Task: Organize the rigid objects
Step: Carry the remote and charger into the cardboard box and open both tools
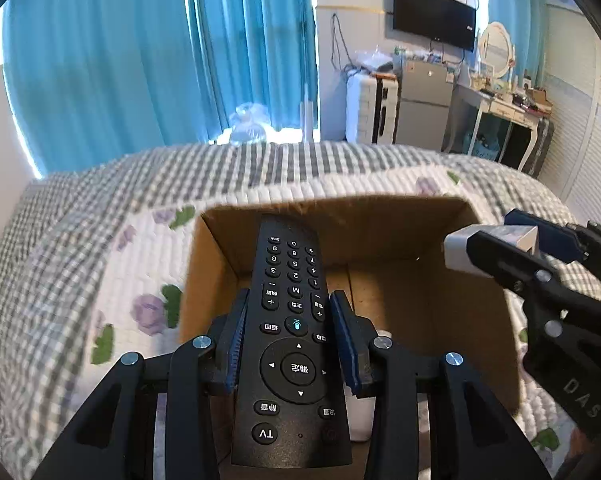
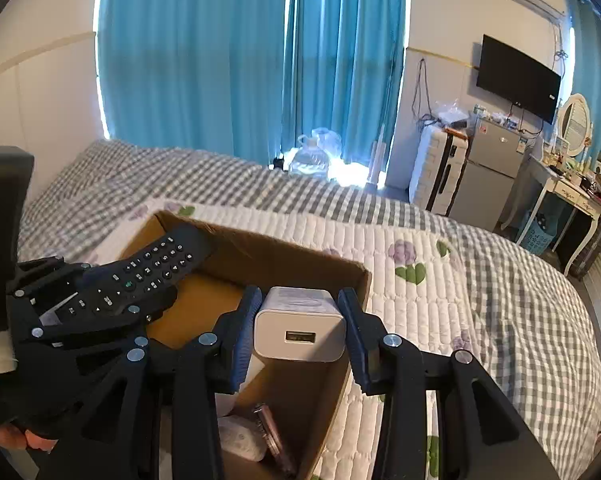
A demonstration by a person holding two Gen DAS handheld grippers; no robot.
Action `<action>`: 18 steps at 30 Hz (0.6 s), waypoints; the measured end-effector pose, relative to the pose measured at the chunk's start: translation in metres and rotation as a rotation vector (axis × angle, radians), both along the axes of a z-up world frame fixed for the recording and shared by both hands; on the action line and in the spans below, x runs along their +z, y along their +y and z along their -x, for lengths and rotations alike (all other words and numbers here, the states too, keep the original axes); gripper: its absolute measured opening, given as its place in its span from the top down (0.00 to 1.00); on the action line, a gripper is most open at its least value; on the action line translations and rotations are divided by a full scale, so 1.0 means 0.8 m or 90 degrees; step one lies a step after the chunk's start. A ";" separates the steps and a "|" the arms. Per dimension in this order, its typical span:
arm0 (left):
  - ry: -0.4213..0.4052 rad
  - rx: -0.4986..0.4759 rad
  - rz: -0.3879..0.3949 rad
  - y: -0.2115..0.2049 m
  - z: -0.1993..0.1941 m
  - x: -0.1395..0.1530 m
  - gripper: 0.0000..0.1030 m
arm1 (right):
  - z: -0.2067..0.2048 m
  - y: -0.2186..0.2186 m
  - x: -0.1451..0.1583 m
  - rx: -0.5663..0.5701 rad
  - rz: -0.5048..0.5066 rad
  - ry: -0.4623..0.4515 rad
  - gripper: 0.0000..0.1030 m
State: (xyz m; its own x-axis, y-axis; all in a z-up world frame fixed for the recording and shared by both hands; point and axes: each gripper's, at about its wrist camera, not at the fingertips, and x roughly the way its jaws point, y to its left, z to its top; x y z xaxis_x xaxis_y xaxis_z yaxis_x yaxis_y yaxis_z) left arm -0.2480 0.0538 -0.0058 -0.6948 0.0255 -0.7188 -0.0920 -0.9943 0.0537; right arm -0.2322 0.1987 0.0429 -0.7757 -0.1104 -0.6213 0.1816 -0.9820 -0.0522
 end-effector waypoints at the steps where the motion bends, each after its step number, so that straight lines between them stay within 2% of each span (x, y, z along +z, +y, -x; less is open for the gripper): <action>1: -0.006 -0.001 -0.001 -0.001 0.004 -0.005 0.62 | 0.004 0.000 -0.006 0.002 -0.003 -0.005 0.62; 6: -0.020 -0.007 0.018 0.003 0.009 -0.032 0.62 | 0.013 -0.002 -0.017 0.007 -0.009 -0.016 0.62; 8: -0.019 -0.005 0.018 0.004 0.007 -0.036 0.65 | 0.015 -0.001 -0.019 0.009 -0.006 -0.019 0.62; 12: -0.006 -0.032 0.019 0.008 -0.001 -0.028 0.64 | 0.011 0.000 -0.020 0.009 -0.003 -0.020 0.62; 18: -0.002 -0.030 0.007 0.000 -0.022 -0.006 0.64 | -0.004 0.002 -0.006 -0.004 0.010 -0.016 0.62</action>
